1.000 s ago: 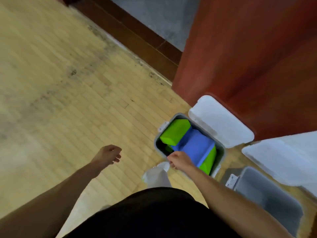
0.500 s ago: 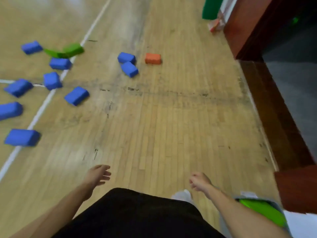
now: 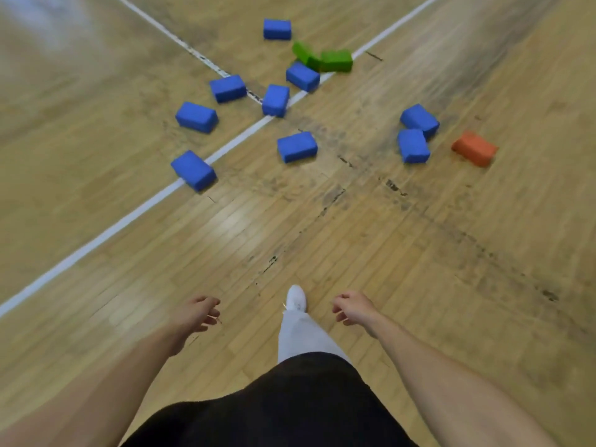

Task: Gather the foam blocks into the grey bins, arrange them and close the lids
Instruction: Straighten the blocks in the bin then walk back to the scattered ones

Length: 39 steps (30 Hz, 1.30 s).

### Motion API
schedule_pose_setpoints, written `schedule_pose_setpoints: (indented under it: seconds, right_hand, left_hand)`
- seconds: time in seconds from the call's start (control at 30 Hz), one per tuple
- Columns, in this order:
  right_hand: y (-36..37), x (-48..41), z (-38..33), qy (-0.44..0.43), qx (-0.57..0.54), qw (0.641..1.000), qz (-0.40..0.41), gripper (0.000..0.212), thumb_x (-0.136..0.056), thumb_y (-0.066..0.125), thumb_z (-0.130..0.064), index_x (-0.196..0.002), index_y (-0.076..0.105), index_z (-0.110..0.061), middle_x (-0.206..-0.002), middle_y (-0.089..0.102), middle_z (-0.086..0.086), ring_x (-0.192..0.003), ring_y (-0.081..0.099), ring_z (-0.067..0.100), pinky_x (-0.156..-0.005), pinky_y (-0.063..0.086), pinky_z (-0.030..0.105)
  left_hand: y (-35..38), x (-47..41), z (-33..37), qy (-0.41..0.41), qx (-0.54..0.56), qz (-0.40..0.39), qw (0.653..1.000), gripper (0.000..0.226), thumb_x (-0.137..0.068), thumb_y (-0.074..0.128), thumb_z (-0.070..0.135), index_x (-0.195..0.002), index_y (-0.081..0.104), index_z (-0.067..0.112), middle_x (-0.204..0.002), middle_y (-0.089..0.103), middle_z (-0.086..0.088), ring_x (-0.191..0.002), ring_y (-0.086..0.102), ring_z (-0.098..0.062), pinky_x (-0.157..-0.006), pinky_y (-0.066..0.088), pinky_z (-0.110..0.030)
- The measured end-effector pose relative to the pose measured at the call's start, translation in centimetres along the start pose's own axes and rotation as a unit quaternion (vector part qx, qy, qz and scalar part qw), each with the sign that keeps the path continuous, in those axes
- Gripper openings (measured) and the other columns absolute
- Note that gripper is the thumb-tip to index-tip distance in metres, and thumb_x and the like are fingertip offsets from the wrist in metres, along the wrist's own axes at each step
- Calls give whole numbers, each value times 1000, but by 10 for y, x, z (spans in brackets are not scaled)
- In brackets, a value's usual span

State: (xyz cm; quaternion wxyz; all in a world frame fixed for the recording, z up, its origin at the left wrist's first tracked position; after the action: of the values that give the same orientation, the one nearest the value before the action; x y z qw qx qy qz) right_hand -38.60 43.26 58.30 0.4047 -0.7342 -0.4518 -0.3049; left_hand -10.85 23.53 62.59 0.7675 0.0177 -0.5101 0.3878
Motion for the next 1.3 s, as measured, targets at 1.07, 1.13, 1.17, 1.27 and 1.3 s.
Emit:
schedule_pose_setpoints:
  seconds: [1.07,1.13,1.17,1.27,1.3]
  right_hand:
    - [85,-353,-655,-103,269,951,-109,9,-93,52,-18,-90,59,-13,-85,62,4,-69,57,15,-63,42,26]
    - [93,-372,-695,-143,294,939,-106,8,-92,55,-23,-92,60,-17,-87,63,0,-78,60,17,-70,45,29]
    - [96,-382,-710,-157,309,932,-105,8,-91,55,-27,-92,61,-21,-89,63,-3,-83,61,17,-74,47,31]
    - [105,-414,-739,-195,335,913,-125,9,-92,55,-29,-96,61,-23,-92,62,-6,-84,58,12,-69,46,27]
    - [109,-428,-744,-208,350,904,-130,11,-93,54,-29,-98,61,-23,-94,62,-6,-84,57,11,-68,43,24]
  left_hand:
    - [-350,-389,313,-43,106,81,990,23,-98,43,21,-107,63,14,-95,66,-8,-87,63,-22,-76,50,-31]
    - [-361,-414,335,-32,113,74,990,23,-97,42,18,-106,63,13,-93,67,-7,-83,62,-20,-73,48,-29]
    - [-364,-427,345,-29,117,68,990,23,-96,42,16,-104,64,13,-91,67,-7,-80,62,-19,-72,46,-29]
    - [-360,-470,363,-23,98,41,994,21,-94,45,15,-98,65,17,-90,67,-6,-77,62,-16,-70,46,-27]
    - [-357,-487,365,-19,81,34,996,20,-93,45,16,-96,65,18,-90,67,-5,-79,62,-17,-71,47,-27]
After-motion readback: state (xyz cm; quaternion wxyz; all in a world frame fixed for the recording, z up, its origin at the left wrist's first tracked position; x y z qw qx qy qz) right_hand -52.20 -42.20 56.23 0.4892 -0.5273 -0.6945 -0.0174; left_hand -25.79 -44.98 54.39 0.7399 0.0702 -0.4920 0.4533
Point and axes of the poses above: each hand's wrist, its own x-axis away from the middle knuckle, its own y-axis out of the palm, z = x × y, the point moved 8 cm from there along -x, towards the middle knuckle
